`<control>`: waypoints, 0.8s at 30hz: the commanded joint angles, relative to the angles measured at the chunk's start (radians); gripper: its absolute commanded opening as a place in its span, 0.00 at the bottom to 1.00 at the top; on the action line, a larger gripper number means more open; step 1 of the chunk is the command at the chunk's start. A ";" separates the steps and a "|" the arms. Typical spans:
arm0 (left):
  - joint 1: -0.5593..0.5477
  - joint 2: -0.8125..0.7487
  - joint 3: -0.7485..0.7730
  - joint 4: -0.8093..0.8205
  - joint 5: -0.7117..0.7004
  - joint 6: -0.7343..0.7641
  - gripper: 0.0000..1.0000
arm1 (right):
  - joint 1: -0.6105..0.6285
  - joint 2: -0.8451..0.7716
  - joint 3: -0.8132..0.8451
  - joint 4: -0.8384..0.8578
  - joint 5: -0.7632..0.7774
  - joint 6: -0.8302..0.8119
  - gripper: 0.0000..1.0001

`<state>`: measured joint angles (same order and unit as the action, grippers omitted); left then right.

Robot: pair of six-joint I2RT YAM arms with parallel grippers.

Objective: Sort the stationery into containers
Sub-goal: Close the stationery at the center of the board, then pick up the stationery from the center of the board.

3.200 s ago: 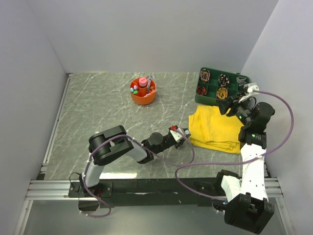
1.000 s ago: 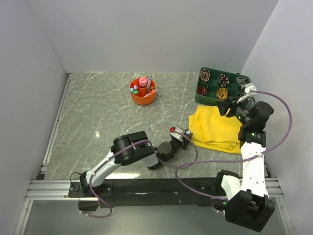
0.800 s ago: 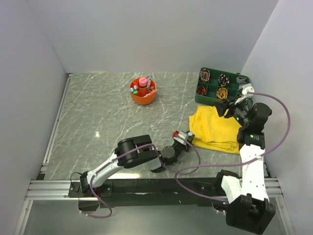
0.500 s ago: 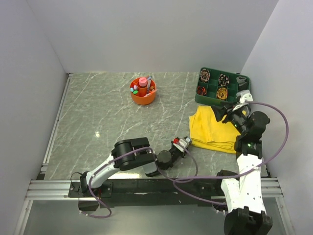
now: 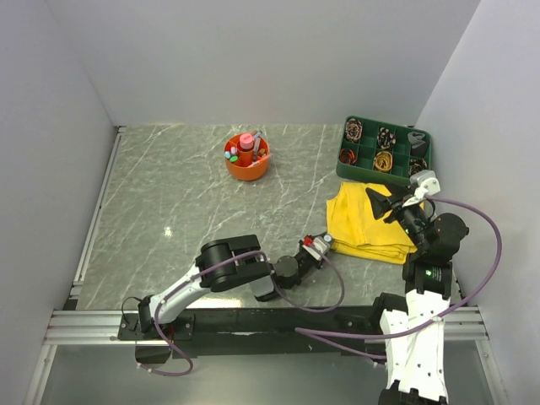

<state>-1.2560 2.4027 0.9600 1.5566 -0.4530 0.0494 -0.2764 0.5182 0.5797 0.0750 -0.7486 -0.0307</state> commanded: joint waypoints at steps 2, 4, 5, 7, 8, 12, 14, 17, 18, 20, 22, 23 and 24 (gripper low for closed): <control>0.024 -0.022 -0.262 0.306 0.016 0.135 0.01 | 0.002 0.020 0.118 -0.047 0.018 0.029 0.58; 0.032 -0.155 -0.312 0.304 0.022 0.191 0.01 | 0.002 0.034 0.164 -0.053 0.028 0.058 0.58; 0.032 -0.228 -0.354 0.306 0.019 0.214 0.01 | 0.002 0.039 0.175 -0.050 0.028 0.066 0.57; 0.030 -0.293 -0.383 0.306 0.022 0.280 0.01 | 0.003 0.054 0.201 -0.047 0.026 0.084 0.58; 0.032 -0.348 -0.392 0.306 0.023 0.303 0.01 | 0.003 0.058 0.206 -0.041 0.029 0.089 0.58; 0.093 -0.413 -0.343 0.295 0.043 0.423 0.01 | 0.003 0.089 0.224 -0.052 0.048 0.114 0.58; 0.128 -0.383 -0.288 0.298 0.063 0.469 0.01 | 0.003 0.098 0.233 -0.061 0.054 0.126 0.58; 0.205 -0.308 -0.166 0.284 0.074 0.510 0.01 | 0.003 0.117 0.236 -0.052 0.055 0.150 0.58; 0.222 -0.291 -0.127 0.278 0.070 0.500 0.01 | 0.006 0.129 0.235 -0.049 0.060 0.167 0.58; 0.268 -0.249 0.011 0.240 0.045 0.475 0.01 | 0.003 0.144 0.227 -0.043 0.066 0.186 0.58; 0.300 -0.235 0.156 0.154 0.046 0.449 0.01 | 0.005 0.175 0.227 -0.049 0.061 0.201 0.58; 0.311 -0.237 0.207 0.107 0.042 0.431 0.01 | 0.005 0.186 0.230 -0.063 0.048 0.184 0.58; 0.334 -0.246 0.254 0.036 0.039 0.370 0.01 | 0.006 0.210 0.238 -0.067 0.037 0.175 0.57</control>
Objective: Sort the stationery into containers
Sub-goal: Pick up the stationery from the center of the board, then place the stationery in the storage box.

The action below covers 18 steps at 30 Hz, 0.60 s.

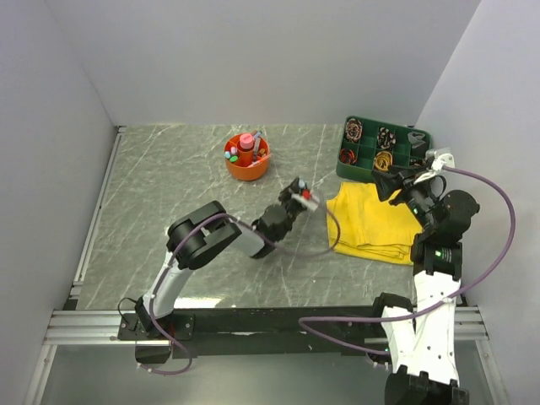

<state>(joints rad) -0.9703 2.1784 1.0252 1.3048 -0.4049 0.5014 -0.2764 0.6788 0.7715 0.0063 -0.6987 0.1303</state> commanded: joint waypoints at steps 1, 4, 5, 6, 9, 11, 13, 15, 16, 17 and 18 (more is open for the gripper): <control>0.061 -0.050 0.269 0.154 0.001 -0.125 0.01 | 0.006 0.062 0.055 -0.021 -0.022 0.009 0.58; 0.152 -0.133 0.426 -0.165 0.093 -0.441 0.01 | 0.008 0.113 0.135 -0.084 -0.079 -0.021 0.58; 0.191 -0.150 0.462 -0.384 0.174 -0.645 0.01 | 0.009 0.125 0.152 -0.115 -0.087 -0.046 0.58; 0.270 -0.163 0.519 -0.438 0.287 -0.723 0.01 | 0.011 0.146 0.170 -0.133 -0.090 -0.061 0.58; 0.413 -0.144 0.645 -0.554 0.670 -0.880 0.01 | 0.016 0.180 0.233 -0.180 -0.087 -0.095 0.58; 0.471 -0.121 0.699 -0.655 0.738 -0.845 0.01 | 0.019 0.197 0.256 -0.184 -0.081 -0.103 0.58; 0.502 -0.115 0.728 -0.685 0.756 -0.783 0.01 | 0.019 0.203 0.265 -0.172 -0.071 -0.103 0.58; 0.533 -0.101 0.787 -0.804 0.787 -0.638 0.01 | 0.019 0.212 0.272 -0.166 -0.062 -0.098 0.58; 0.542 -0.088 0.814 -0.859 0.793 -0.606 0.01 | 0.019 0.215 0.285 -0.163 -0.061 -0.097 0.58; 0.561 -0.080 0.843 -0.910 0.823 -0.559 0.01 | 0.019 0.219 0.290 -0.161 -0.059 -0.097 0.58; 0.570 -0.059 0.913 -1.035 0.845 -0.538 0.01 | 0.019 0.222 0.295 -0.160 -0.058 -0.093 0.58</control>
<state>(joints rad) -0.3874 2.0869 1.7859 0.6052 0.2573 -0.1665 -0.2657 0.8867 1.0054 -0.1562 -0.7578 0.0460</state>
